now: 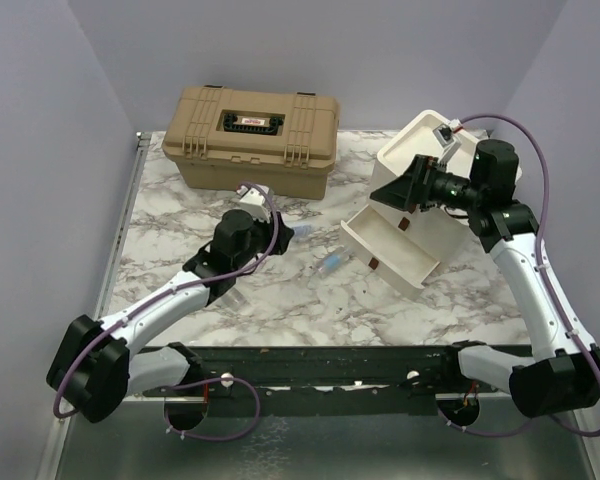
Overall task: Organize the makeup
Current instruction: Pick up the makeup from the center of the board.
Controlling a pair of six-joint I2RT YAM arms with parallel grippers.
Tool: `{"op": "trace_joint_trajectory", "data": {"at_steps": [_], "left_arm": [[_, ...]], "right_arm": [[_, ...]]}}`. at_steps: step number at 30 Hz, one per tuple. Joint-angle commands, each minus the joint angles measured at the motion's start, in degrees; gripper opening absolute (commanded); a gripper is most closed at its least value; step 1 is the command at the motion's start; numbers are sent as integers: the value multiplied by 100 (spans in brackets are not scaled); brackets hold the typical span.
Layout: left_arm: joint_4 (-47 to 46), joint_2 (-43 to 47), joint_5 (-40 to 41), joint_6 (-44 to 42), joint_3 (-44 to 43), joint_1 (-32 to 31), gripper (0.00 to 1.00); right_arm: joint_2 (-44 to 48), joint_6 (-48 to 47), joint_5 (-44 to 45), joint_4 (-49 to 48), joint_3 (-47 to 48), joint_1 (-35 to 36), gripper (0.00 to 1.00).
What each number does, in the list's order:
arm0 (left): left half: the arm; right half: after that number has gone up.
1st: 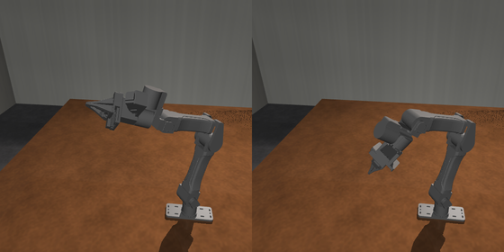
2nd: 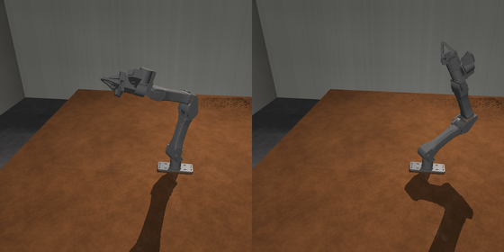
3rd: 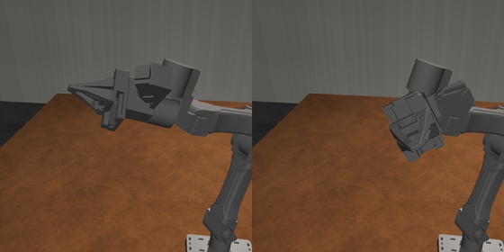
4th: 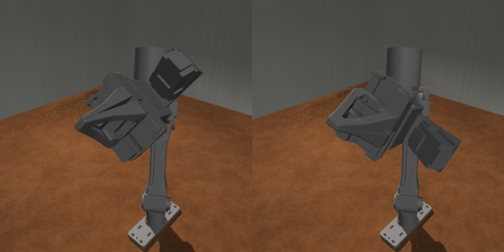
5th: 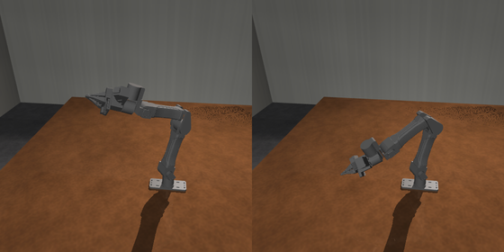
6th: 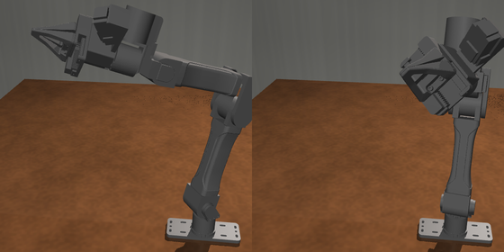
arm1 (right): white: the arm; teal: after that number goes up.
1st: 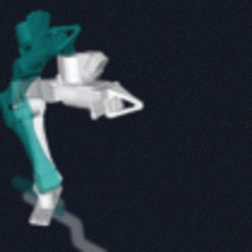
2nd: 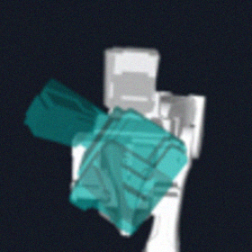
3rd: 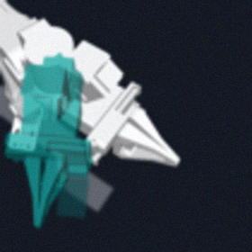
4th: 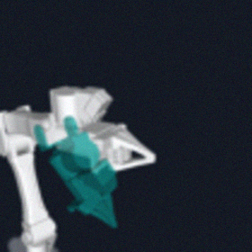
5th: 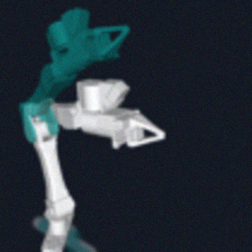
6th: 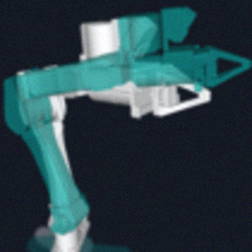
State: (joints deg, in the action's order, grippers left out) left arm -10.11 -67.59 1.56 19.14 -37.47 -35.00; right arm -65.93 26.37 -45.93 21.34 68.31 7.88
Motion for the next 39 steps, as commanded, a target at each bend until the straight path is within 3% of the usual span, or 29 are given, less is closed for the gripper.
{"op": "trace_joint_trajectory", "data": {"at_steps": [1, 9, 16, 19, 24, 30, 39], "left_arm": [[-481, 527, 44, 366, -55, -16, 4], [-1313, 999, 89, 980, 187, -35, 1], [-2007, 1029, 150, 1438, 127, -191, 0], [-2261, 963, 218, 1562, 77, -313, 0], [-2925, 823, 551, 1817, 136, -659, 0], [-3531, 673, 920, 2034, 181, -953, 0], [-3956, 383, 1075, 2257, 223, -1277, 0]], "right_arm": [[-113, -89, -513, 305, 95, 60, 98], [-278, 216, 396, 431, 241, 459, 96], [-211, 1855, 789, -989, -455, 532, 96], [-229, 1976, 1020, -1225, -524, 799, 96], [-335, 2489, 2043, -1060, -449, 1362, 96], [277, 3687, 3410, -2395, -1519, 1829, 90], [159, 4091, 3461, -3385, -1794, 2166, 83]]}}
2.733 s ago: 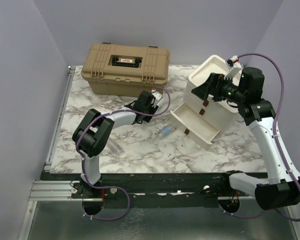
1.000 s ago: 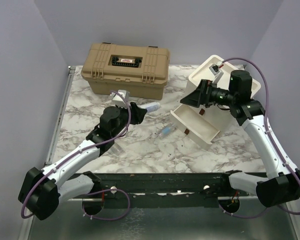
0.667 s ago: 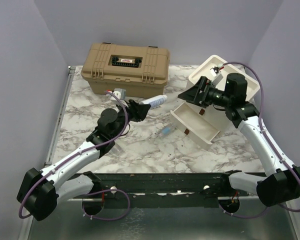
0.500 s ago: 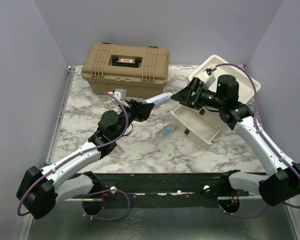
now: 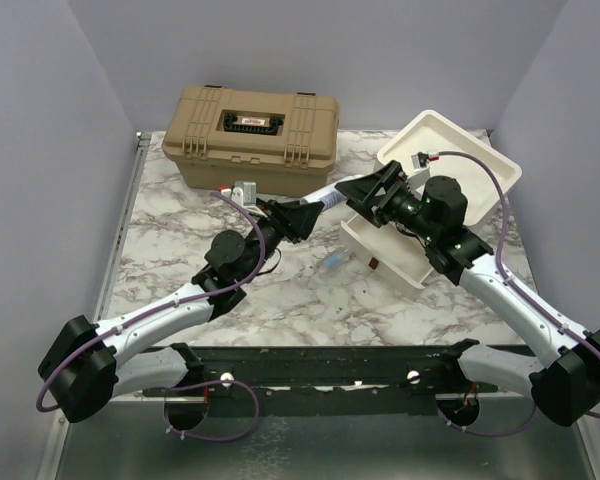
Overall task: Organize the makeup
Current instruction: Pick up the makeup from the center of the board.
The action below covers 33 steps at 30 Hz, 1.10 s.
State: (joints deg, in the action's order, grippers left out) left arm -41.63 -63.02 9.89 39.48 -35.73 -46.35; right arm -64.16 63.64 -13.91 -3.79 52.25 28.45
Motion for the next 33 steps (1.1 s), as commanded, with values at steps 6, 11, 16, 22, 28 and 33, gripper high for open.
{"op": "trace_joint_trajectory", "data": {"at_steps": [6, 11, 16, 22, 28, 33], "left_arm": [[-1174, -155, 248, 392, 125, -196, 0], [-1273, -180, 236, 439, 146, -200, 0], [-1460, -242, 137, 513, 165, -206, 0], [-1563, -376, -44, 607, 82, -203, 0], [-1653, -426, -146, 666, 88, -207, 0], [-1680, -449, -171, 690, 100, -201, 0]], "right_arm": [[-55, 553, 321, -1033, -283, 180, 76], [-81, 558, 243, -1138, -288, 208, 68], [-155, 478, 171, -1168, -214, 262, 60], [-217, 530, 154, -1087, -182, 273, 57], [-237, 571, 27, -1180, -163, 271, 51], [-264, 495, -102, -1194, -131, 275, 46]]}}
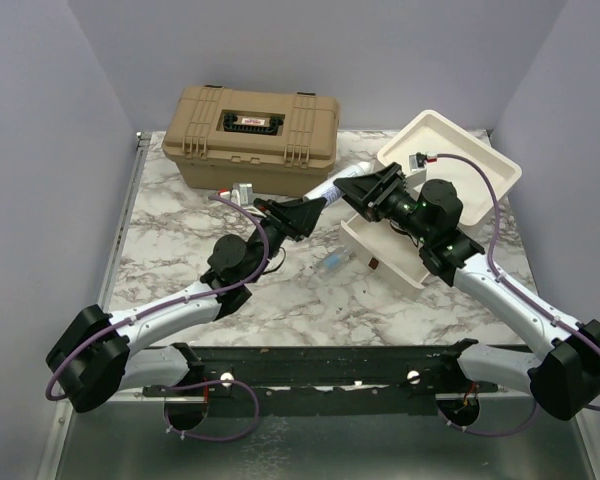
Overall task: Organize the makeup
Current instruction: Pick up the makeup from the center of the board.
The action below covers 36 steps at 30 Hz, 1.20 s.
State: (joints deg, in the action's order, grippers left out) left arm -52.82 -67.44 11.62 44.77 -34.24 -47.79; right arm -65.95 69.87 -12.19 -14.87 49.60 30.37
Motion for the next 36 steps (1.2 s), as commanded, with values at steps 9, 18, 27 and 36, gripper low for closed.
{"op": "trace_joint_trajectory", "data": {"at_steps": [9, 18, 27, 36], "left_arm": [[-664, -155, -548, 256, -91, -61, 0], [-686, -139, -597, 260, -63, -57, 0], [-720, -213, -691, 310, -86, -67, 0], [-908, -102, -583, 284, 44, -88, 0]], "right_arm": [[-348, -348, -823, -186, 352, 82, 33], [-392, -332, -844, -262, 336, 81, 35], [-451, -498, -940, -138, 454, 79, 55], [-469, -666, -1033, -177, 517, 78, 37]]}}
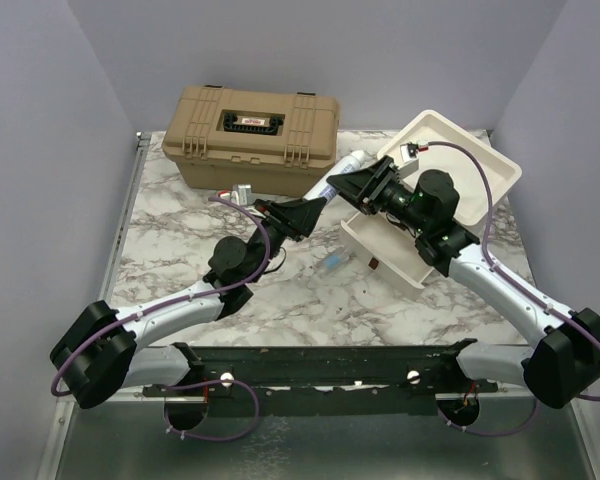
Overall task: Organize the makeup
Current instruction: Pick up the makeup from the center of the board.
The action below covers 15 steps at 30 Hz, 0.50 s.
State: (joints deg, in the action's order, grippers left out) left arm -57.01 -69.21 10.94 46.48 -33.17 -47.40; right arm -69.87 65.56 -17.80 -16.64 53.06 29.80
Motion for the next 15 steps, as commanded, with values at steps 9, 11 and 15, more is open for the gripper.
{"op": "trace_joint_trajectory", "data": {"at_steps": [9, 11, 15], "left_arm": [[-369, 162, -296, 273, 172, -121, 43], [-177, 245, -189, 223, 192, -127, 59], [371, 435, -140, -4, 80, -123, 78]], "right_arm": [[72, -864, -365, 534, 388, 147, 13], [164, -1017, -251, 614, 409, 140, 10], [253, -1239, -73, 870, 420, 141, 7]]}}
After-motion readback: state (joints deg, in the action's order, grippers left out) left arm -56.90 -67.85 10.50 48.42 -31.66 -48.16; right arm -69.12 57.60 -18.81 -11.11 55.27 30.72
